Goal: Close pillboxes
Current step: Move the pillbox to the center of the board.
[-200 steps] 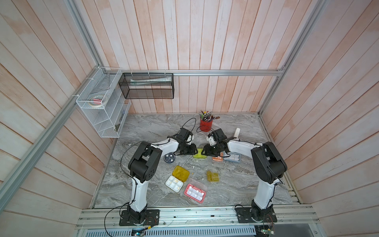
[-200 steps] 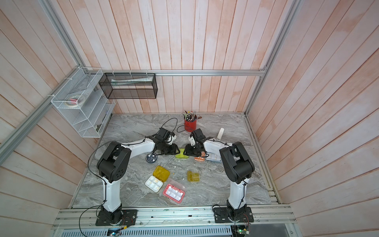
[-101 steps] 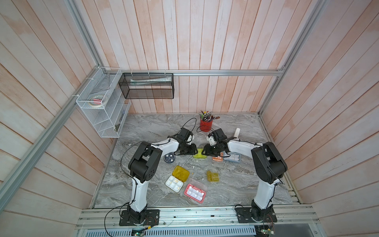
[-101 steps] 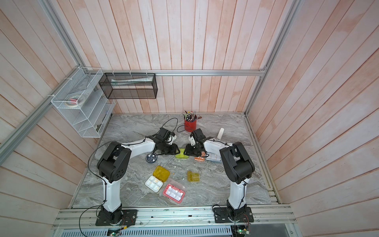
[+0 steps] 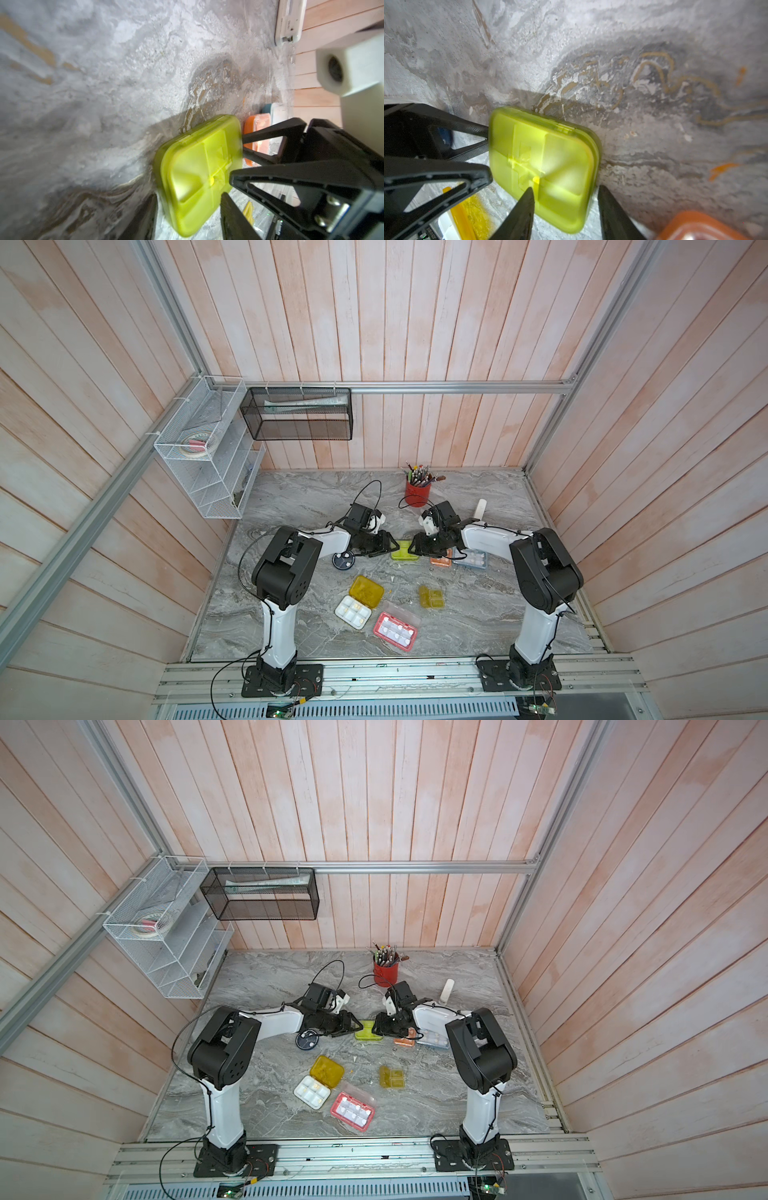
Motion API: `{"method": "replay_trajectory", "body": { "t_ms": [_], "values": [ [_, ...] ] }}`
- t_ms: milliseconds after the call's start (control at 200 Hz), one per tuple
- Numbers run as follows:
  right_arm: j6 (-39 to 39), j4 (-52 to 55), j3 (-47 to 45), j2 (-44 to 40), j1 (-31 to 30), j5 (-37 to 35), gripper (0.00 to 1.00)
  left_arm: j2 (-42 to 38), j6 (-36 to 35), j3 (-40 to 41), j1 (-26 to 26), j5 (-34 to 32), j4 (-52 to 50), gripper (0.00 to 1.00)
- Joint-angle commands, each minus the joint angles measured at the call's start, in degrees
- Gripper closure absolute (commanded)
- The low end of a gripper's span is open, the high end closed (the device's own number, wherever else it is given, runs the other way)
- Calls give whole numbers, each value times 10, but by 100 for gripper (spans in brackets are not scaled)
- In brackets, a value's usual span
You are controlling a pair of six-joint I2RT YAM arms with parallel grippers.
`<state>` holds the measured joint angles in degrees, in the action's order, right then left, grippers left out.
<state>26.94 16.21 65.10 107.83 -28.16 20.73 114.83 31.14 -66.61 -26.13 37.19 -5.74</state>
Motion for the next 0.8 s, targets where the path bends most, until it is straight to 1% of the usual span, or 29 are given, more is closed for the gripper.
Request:
{"method": "replay_trajectory", "body": {
  "t_ms": [0, 160, 360, 615, 790],
  "values": [
    [-2, 20, -14, -20, -3, -26, 48, -1, 26, 17, 1, 23, 13, 48],
    [1, 7, -20, -54, -3, -31, 48, 0, 25, 19, 2, 17, 11, 46],
    [5, -37, -49, -120, -4, -29, 48, 2, 30, 18, 1, 18, 14, 46],
    [17, -155, -149, -257, -5, -64, 48, 5, 29, 13, 0, 17, 12, 47],
    [16, -144, -155, -271, -5, -68, 48, 13, 31, 3, -7, 17, 11, 46]
  ]
}}
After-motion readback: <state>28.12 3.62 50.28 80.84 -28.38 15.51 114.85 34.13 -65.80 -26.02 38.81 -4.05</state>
